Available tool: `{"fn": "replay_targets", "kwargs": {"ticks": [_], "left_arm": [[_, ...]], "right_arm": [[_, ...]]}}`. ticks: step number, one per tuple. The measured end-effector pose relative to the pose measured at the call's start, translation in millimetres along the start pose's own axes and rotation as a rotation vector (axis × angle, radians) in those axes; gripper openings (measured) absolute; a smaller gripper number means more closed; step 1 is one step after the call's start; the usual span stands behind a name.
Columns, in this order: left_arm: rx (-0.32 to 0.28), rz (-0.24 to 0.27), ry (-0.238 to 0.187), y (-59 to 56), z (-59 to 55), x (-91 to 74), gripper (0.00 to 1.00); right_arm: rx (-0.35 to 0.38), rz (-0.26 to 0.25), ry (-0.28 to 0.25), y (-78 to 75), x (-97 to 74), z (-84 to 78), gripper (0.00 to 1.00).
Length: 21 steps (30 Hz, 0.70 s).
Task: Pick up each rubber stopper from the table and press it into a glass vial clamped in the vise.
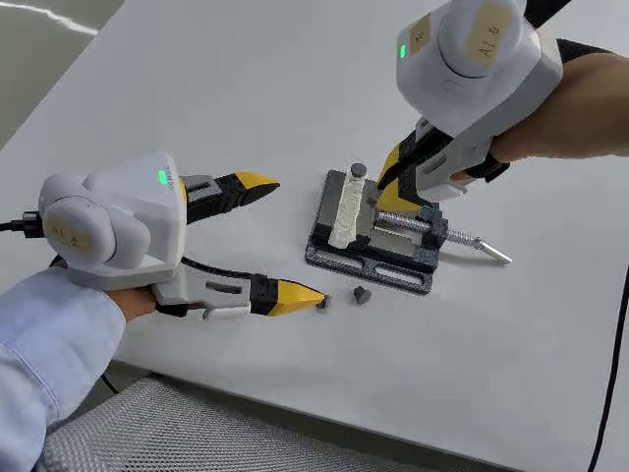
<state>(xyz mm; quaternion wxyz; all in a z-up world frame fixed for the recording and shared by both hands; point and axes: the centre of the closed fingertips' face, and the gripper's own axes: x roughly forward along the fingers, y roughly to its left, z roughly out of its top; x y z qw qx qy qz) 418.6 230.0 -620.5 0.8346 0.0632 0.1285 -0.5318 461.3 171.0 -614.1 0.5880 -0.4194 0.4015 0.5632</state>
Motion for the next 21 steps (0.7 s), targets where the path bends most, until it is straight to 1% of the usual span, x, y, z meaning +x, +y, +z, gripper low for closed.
{"fn": "replay_targets", "kwargs": {"ticks": [5, 11, 16, 21], "left_arm": [[-0.006, 0.011, 0.005, 3.2, -2.3, -0.8, 0.8], [-0.001, 0.022, 0.01, 5.8, -4.3, -1.9, 0.86], [-0.006, 0.025, 0.005, 7.8, -4.8, -2.2, 0.89], [-0.01, 0.029, 0.003, 10.2, -5.4, -3.4, 0.92]], "right_arm": [[0.003, -0.011, 0.009, -15.8, 8.8, -1.3, 0.06], [0.006, -0.023, 0.024, -26.9, 16.5, -2.2, 0.06], [0.009, -0.026, 0.035, -33.6, 23.7, -2.6, 0.06], [0.011, -0.019, 0.045, -36.2, 30.7, -1.2, 0.06]]}}
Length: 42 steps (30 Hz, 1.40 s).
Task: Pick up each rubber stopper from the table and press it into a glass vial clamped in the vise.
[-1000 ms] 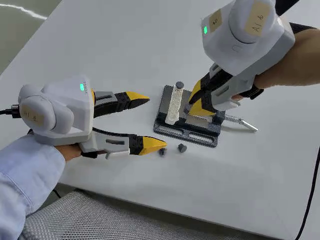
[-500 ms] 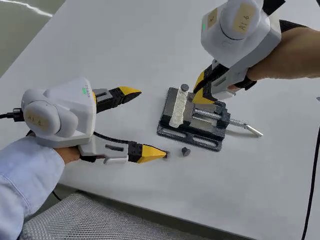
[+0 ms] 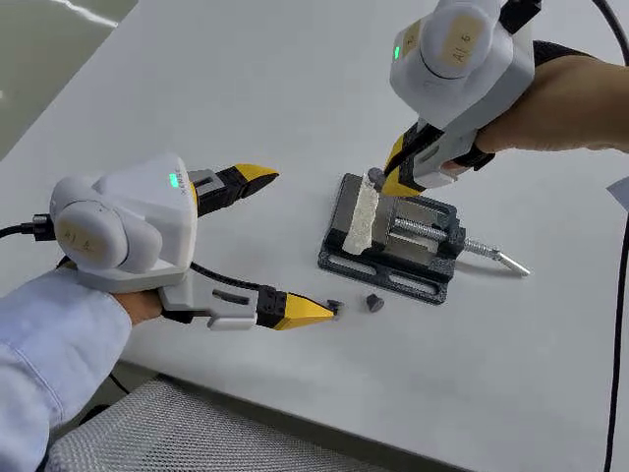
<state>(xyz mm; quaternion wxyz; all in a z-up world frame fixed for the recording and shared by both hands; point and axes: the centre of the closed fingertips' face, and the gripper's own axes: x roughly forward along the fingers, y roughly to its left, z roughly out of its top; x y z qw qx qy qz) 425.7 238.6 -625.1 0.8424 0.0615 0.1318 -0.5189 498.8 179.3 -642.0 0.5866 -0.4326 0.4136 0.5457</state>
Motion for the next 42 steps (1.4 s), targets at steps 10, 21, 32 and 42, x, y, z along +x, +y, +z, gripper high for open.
{"fn": "replay_targets", "kwargs": {"ticks": [10, 21, 32, 42], "left_arm": [[0.003, 0.015, -0.005, 1.0, 0.0, -2.8, 0.99], [-0.008, 0.019, 0.0, 1.0, -2.0, -4.3, 0.99], [-0.021, 0.02, 0.001, 1.8, -3.3, -4.7, 0.98], [-0.03, 0.018, 0.002, 1.9, -4.2, -4.3, 0.97]], "right_arm": [[0.001, 0.006, 0.023, 0.3, 6.4, -2.8, 0.06], [0.0, 0.009, 0.031, 1.7, 10.5, -2.1, 0.06], [-0.015, 0.005, 0.049, 1.2, 14.9, -3.7, 0.06], [-0.036, -0.002, 0.064, 0.1, 17.2, -4.2, 0.06]]}}
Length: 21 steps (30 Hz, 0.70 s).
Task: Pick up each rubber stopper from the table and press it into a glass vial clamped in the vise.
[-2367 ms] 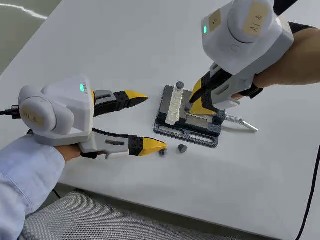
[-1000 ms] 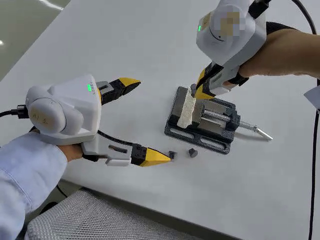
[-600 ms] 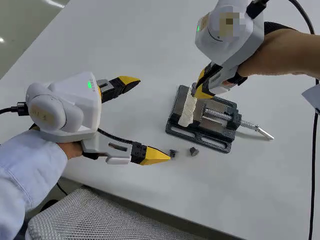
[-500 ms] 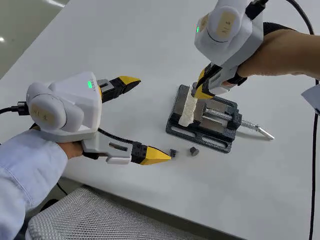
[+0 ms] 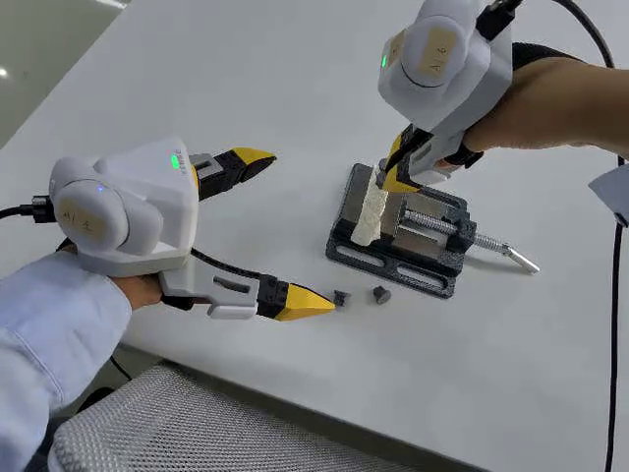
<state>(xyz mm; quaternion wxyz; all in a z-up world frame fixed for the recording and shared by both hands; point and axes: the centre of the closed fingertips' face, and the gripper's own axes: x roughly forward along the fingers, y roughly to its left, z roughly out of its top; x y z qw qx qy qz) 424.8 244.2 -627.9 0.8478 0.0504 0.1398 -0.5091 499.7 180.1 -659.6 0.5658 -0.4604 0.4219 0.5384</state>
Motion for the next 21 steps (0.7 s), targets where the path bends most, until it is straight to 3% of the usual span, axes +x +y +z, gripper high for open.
{"fn": "replay_targets", "kwargs": {"ticks": [21], "left_arm": [[-0.002, -0.003, 0.004, 0.0, -0.2, 0.2, 0.95]], "right_arm": [[0.008, 0.01, 0.006, 0.3, 0.8, -2.2, 0.09]]}}
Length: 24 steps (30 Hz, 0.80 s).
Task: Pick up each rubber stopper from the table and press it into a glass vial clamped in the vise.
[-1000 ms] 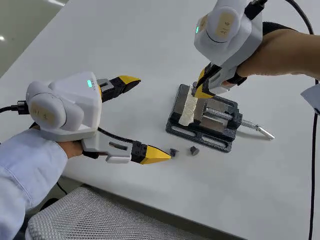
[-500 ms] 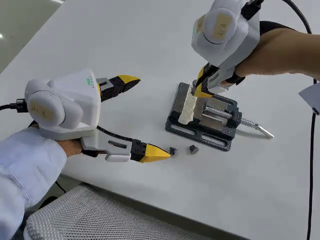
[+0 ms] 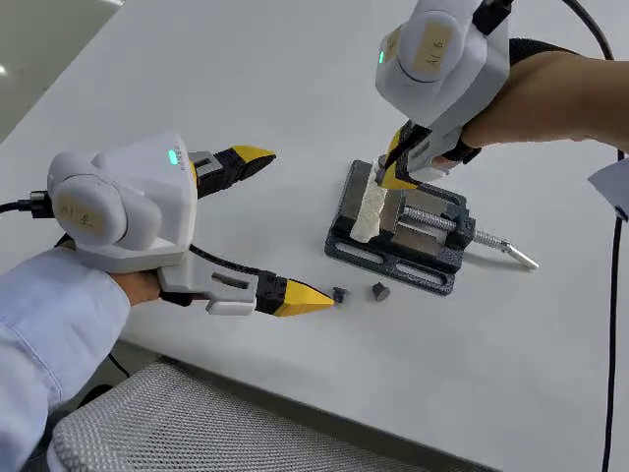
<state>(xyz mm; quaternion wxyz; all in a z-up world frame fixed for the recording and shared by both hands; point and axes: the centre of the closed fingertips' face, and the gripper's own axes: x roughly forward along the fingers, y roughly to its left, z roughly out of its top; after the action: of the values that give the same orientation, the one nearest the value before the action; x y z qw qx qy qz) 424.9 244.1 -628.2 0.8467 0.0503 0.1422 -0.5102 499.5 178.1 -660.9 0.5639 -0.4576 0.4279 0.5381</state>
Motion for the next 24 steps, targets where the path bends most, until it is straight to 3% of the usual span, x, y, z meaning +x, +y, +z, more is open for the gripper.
{"fn": "replay_targets", "kwargs": {"ticks": [9, 24], "left_arm": [[0.001, 0.001, -0.003, 0.8, 1.9, 0.2, 0.95], [-0.005, -0.004, -0.002, -0.8, 2.5, 1.3, 0.95]], "right_arm": [[0.0, 0.003, -0.009, 1.3, -4.0, -1.5, 0.1], [0.02, -0.005, -0.059, -3.8, -9.4, 2.9, 0.01]]}}
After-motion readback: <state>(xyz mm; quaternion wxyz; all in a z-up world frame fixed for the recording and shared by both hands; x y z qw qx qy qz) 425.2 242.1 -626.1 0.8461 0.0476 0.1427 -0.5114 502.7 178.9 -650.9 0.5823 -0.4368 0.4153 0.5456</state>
